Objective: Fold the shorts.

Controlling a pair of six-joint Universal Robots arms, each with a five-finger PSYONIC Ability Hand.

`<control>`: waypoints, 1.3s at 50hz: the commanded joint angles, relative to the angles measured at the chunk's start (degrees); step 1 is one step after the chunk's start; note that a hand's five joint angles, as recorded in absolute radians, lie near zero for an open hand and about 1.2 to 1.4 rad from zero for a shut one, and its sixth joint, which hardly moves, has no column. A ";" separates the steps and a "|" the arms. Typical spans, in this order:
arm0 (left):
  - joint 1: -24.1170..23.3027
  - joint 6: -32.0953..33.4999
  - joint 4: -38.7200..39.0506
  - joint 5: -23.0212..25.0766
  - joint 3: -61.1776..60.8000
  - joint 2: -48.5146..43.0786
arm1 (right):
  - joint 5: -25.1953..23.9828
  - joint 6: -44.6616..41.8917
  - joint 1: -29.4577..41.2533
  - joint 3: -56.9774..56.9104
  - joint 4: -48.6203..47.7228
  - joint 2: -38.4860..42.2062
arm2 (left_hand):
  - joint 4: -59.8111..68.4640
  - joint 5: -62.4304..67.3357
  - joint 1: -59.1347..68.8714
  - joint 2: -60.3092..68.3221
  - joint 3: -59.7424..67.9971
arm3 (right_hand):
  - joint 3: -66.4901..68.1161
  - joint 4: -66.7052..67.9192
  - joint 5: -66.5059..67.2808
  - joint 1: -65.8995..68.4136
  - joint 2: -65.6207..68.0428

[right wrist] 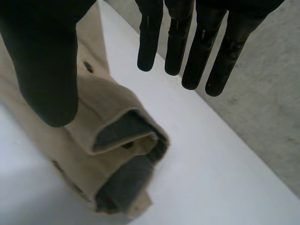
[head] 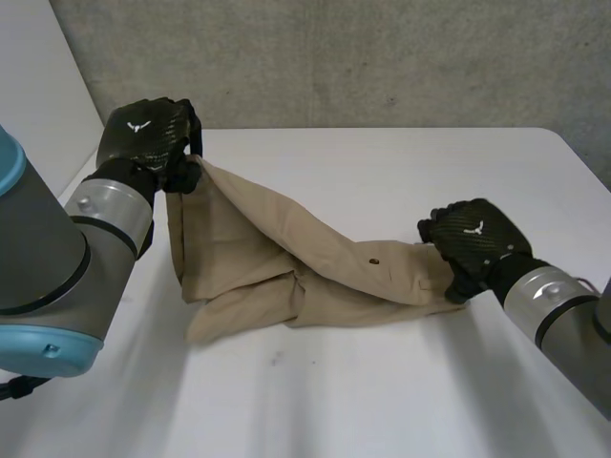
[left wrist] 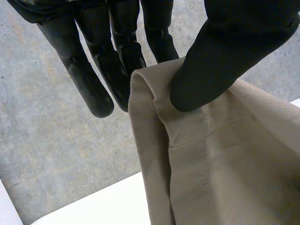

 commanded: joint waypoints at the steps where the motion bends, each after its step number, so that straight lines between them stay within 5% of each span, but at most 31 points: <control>1: 0.00 0.00 -0.07 -0.09 0.71 -0.59 | 0.07 2.76 1.10 -1.35 -0.38 4.73 | 11.53 13.86 15.17 11.36 11.75 | 1.66 1.71 1.68 5.16 1.07; 17: 0.18 -0.09 0.02 -0.09 1.15 -1.73 | 0.60 4.52 1.45 -1.97 -1.60 6.66 | 11.53 13.86 15.17 11.36 11.75 | 3.84 3.89 3.85 7.34 3.25; 21: 0.27 -0.26 0.02 -0.18 1.32 -1.73 | 1.04 3.82 1.90 -2.76 -5.56 10.09 | 11.53 13.86 15.17 11.36 11.75 | 23.80 23.86 23.82 27.30 23.22; 23: 0.18 -0.26 -0.07 -0.18 1.23 -1.73 | 1.56 3.73 1.81 -3.90 -7.14 10.62 | 11.53 13.86 15.17 11.36 11.75 | 48.79 48.85 48.81 52.30 48.21; 29: 0.00 -0.17 -0.68 -0.18 1.06 -1.56 | 3.94 4.08 1.89 -6.45 -7.50 8.87 | 11.53 13.86 15.17 11.36 11.75 | 48.87 48.92 48.88 52.37 48.28; 45: -0.61 -0.35 -7.89 -0.18 2.55 20.49 | 4.73 4.34 1.46 -20.50 10.32 -19.24 | 11.53 13.86 15.17 11.36 11.75 | 48.87 48.92 48.88 52.37 48.28; 54: -0.96 -2.45 -13.50 -0.18 6.85 35.69 | 4.73 4.61 1.19 -28.68 19.04 -28.75 | 11.53 13.86 15.17 11.36 11.75 | 48.87 48.92 48.88 52.37 48.28; 65: -0.70 -4.13 -17.91 0.00 10.28 43.18 | 4.82 4.61 1.28 -31.41 26.16 -34.29 | 11.53 13.86 15.17 11.36 11.75 | 48.87 48.92 48.88 52.37 48.28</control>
